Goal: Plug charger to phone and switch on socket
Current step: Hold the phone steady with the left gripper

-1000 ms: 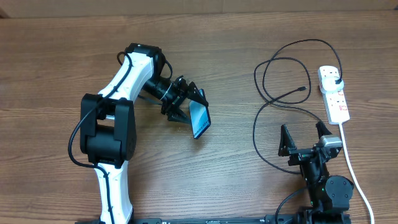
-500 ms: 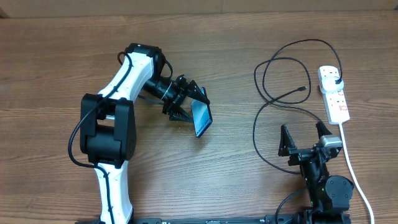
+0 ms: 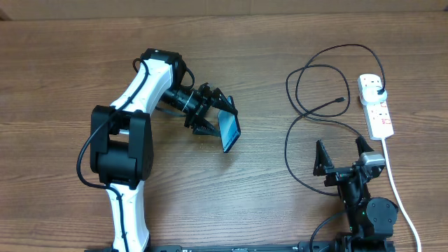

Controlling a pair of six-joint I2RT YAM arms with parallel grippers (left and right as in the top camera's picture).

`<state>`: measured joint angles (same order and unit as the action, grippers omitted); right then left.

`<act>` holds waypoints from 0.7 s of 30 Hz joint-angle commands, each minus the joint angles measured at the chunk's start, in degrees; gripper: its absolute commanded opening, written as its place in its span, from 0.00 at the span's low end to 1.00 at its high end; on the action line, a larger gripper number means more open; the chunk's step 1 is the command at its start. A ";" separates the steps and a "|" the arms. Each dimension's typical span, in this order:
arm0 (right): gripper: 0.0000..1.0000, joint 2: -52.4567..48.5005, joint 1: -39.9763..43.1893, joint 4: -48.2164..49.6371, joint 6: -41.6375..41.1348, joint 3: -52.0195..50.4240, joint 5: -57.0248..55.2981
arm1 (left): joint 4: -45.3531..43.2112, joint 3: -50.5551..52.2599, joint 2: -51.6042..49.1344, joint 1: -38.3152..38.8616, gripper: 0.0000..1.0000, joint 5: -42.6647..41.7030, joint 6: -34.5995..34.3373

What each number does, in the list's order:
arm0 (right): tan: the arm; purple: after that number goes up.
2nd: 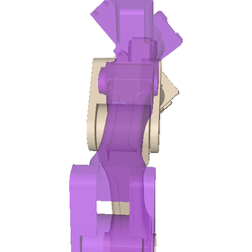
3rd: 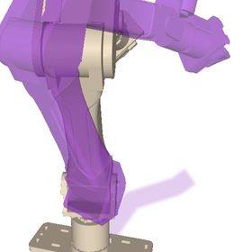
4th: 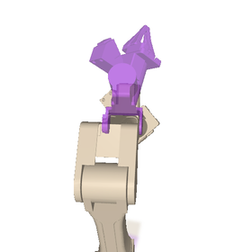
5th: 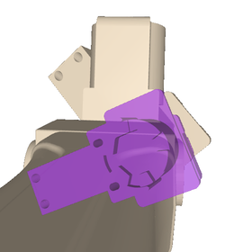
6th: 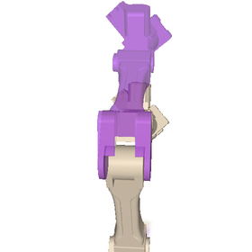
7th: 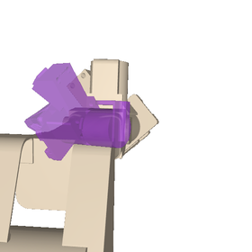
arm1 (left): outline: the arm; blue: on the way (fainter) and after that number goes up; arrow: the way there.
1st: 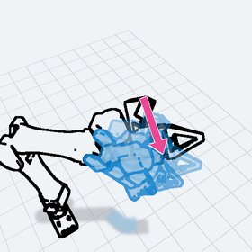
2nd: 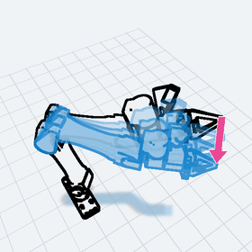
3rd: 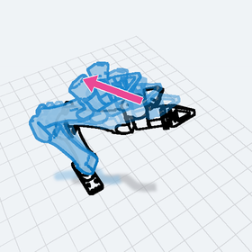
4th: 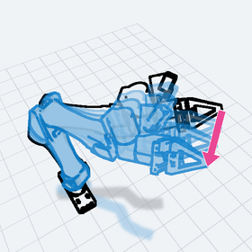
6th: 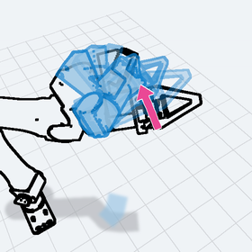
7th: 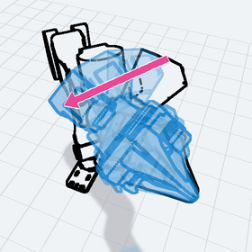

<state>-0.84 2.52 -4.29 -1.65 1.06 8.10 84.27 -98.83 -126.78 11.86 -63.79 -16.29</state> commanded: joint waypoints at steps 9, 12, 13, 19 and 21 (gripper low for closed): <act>1.00 0.68 -0.04 0.22 0.20 -0.61 -0.50 | 1.01 -1.60 -0.17 -0.26 0.70 -3.80 0.85; 1.00 0.68 -0.04 0.22 0.17 -0.61 -0.50 | 0.98 -1.60 -0.17 -0.26 0.70 -3.80 0.83; 1.00 0.68 -0.04 0.22 0.20 -0.61 -0.50 | 1.01 -1.60 -0.17 -0.26 0.70 -3.80 0.61; 1.00 0.68 -0.04 0.22 0.17 -0.61 -0.50 | 0.94 -1.60 -0.17 -0.26 0.70 -3.80 -0.68; 1.00 0.68 -0.04 0.22 0.20 -0.61 -0.50 | 0.94 -1.60 -0.17 -0.26 0.70 -3.80 -0.70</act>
<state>-0.84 2.55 -4.29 -1.67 1.06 8.10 84.88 -98.83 -126.78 11.86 -64.53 -16.51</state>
